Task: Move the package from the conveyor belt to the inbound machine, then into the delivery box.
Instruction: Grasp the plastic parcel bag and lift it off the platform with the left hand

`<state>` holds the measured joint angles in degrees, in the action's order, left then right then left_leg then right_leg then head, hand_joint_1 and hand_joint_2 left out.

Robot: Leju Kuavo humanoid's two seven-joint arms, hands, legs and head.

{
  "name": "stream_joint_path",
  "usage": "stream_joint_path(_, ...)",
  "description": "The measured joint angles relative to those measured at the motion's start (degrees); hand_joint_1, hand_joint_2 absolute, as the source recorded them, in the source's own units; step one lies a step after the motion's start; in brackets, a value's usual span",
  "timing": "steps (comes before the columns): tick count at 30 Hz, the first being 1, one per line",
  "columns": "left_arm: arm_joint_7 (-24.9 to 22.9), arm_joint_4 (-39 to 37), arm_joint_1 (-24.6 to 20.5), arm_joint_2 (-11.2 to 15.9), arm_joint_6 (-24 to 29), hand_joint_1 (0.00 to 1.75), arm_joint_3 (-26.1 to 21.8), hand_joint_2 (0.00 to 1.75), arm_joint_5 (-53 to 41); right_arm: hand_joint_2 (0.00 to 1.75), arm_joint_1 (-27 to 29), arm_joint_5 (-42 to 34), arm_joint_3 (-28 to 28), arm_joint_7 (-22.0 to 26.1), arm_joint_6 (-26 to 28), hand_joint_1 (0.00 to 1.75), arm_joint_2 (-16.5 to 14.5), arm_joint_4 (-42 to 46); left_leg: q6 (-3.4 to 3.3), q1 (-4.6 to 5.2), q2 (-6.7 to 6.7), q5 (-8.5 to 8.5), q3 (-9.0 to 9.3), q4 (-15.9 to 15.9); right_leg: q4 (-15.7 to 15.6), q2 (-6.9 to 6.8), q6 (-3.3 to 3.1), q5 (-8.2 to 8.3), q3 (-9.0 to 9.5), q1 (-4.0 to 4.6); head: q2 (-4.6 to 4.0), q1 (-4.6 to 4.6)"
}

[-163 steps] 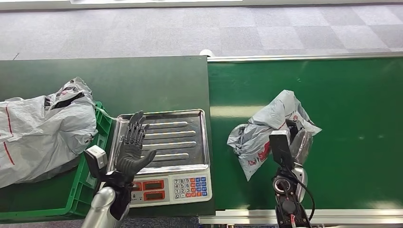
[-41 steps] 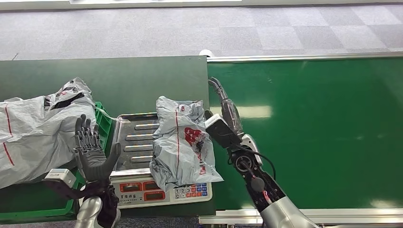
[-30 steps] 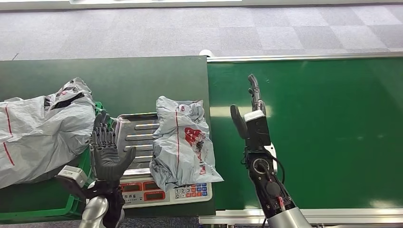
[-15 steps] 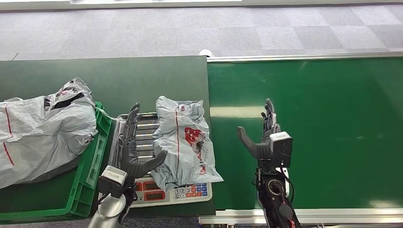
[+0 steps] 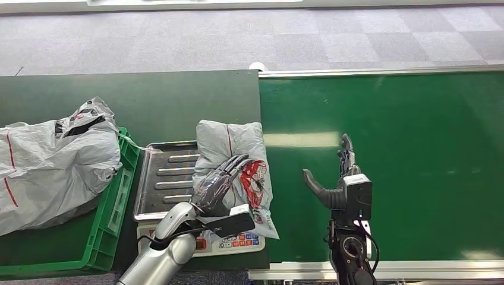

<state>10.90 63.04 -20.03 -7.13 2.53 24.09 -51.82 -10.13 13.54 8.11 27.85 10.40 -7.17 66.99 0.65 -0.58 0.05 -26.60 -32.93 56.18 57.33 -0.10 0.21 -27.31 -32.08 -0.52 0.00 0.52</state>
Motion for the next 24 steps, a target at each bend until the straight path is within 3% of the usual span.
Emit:
stream_joint_path(1,-0.6,-1.2,-0.7,-0.2,-0.7,0.00,0.1,1.75,-0.3,1.75,0.1,0.3,-0.3,-0.1,-0.2,0.00,-0.2,0.1,0.00,0.00,-0.01,0.00,0.04,0.0,0.0,-0.02,0.00,0.00,0.06,0.00,0.00,0.00)
stream_joint_path(2,-1.0,-2.2,-1.4,-0.4,-1.3,0.13,0.1,1.75,-0.3,1.75,0.3,0.5,-0.6,-0.2,-0.3,0.00,-0.3,0.2,0.00,0.00,-0.02,-0.01,0.10,0.0,0.0,-0.04,0.00,-0.01,0.14,0.00,0.00,-0.01)
stream_joint_path(5,-1.3,-4.5,-2.7,-0.9,-2.4,1.17,-0.1,1.75,0.8,1.75,0.8,0.9,-1.3,-0.3,-0.4,0.00,-0.8,0.7,-0.01,0.01,-0.04,-0.03,0.32,0.0,0.0,-0.09,0.01,-0.03,0.39,-0.01,0.00,-0.01)
stream_joint_path(6,-1.3,-5.0,-2.9,-1.1,-2.6,1.44,-0.1,1.75,1.2,1.75,1.0,1.0,-1.4,-0.4,-0.4,0.00,-0.8,1.0,-0.01,0.01,-0.04,-0.03,0.38,0.0,0.0,-0.09,0.01,-0.03,0.45,-0.01,0.00,-0.01)
stream_joint_path(8,-1.1,-5.5,-3.1,-1.2,-2.6,1.63,-0.4,1.75,2.1,1.75,1.6,1.0,-1.7,-0.5,-0.4,0.00,-1.0,1.7,-0.02,0.01,-0.04,-0.03,0.48,0.0,0.0,-0.09,0.01,-0.02,0.56,-0.01,0.00,-0.01)
stream_joint_path(11,-0.5,-5.6,-3.1,-1.4,-2.4,1.74,-1.2,1.75,3.8,1.75,2.4,1.1,-1.9,-0.8,-0.3,0.00,-1.0,2.7,-0.03,0.01,-0.04,-0.02,0.63,0.0,0.0,-0.09,0.01,-0.02,0.71,-0.01,0.00,-0.01)
stream_joint_path(18,1.7,-4.6,-2.5,-1.4,-2.0,1.75,-2.4,1.75,8.7,1.75,3.6,1.1,-2.4,-1.1,-0.3,0.00,-1.2,4.3,-0.03,0.01,-0.05,-0.01,0.75,0.0,0.0,-0.10,0.01,-0.02,0.83,-0.01,0.00,-0.01)
stream_joint_path(24,6.6,-2.4,-0.5,-1.3,-0.3,1.75,-3.2,1.75,13.9,1.75,4.0,1.1,-2.6,-1.1,-0.3,0.00,-1.2,4.6,-0.02,0.01,-0.06,-0.02,0.63,0.0,0.0,-0.11,0.02,-0.02,0.71,-0.01,0.00,0.00)
